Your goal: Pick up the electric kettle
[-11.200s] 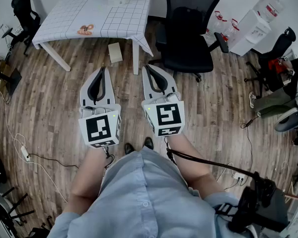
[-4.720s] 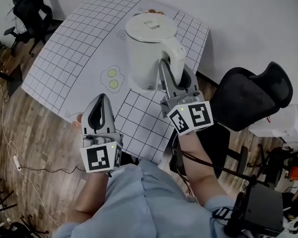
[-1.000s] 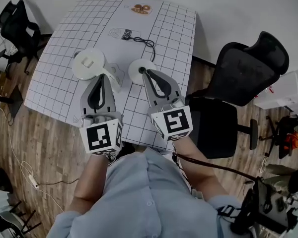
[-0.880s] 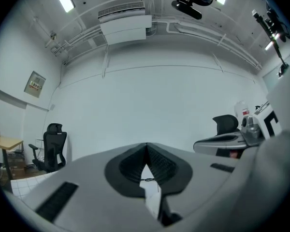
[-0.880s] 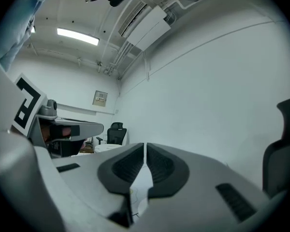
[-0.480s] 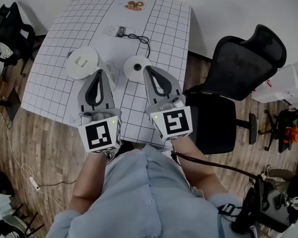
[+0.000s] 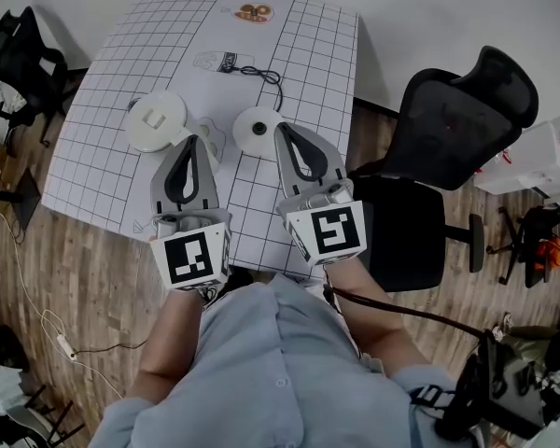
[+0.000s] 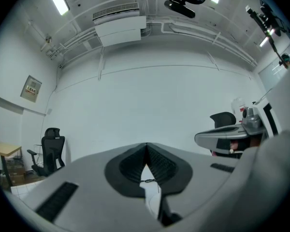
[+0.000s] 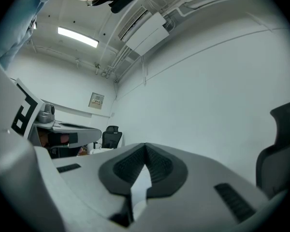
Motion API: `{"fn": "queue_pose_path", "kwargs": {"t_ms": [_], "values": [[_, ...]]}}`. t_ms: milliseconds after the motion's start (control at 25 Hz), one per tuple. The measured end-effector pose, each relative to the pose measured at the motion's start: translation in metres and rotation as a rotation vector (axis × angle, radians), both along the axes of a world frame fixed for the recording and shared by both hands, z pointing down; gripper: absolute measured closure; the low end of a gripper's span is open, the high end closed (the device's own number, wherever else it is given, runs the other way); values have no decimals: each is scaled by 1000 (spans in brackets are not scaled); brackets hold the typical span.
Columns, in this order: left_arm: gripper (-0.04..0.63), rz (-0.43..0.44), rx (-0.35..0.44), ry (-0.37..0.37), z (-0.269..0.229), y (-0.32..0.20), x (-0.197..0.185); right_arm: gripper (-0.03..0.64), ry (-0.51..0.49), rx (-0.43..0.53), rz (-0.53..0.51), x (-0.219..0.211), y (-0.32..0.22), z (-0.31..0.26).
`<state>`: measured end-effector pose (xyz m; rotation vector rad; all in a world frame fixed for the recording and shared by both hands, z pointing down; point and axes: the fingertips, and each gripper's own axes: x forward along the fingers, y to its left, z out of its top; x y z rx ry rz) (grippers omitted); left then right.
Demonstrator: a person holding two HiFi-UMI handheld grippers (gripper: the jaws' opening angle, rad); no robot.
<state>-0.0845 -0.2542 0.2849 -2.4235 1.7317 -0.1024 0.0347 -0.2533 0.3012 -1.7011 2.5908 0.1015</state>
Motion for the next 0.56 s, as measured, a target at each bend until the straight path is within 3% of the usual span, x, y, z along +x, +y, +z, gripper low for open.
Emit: {"fn": "queue_pose_path", "kwargs": {"t_ms": [560], "values": [[597, 17, 4, -5, 0, 1, 5, 617, 5, 13, 3, 0, 0, -1]]}}
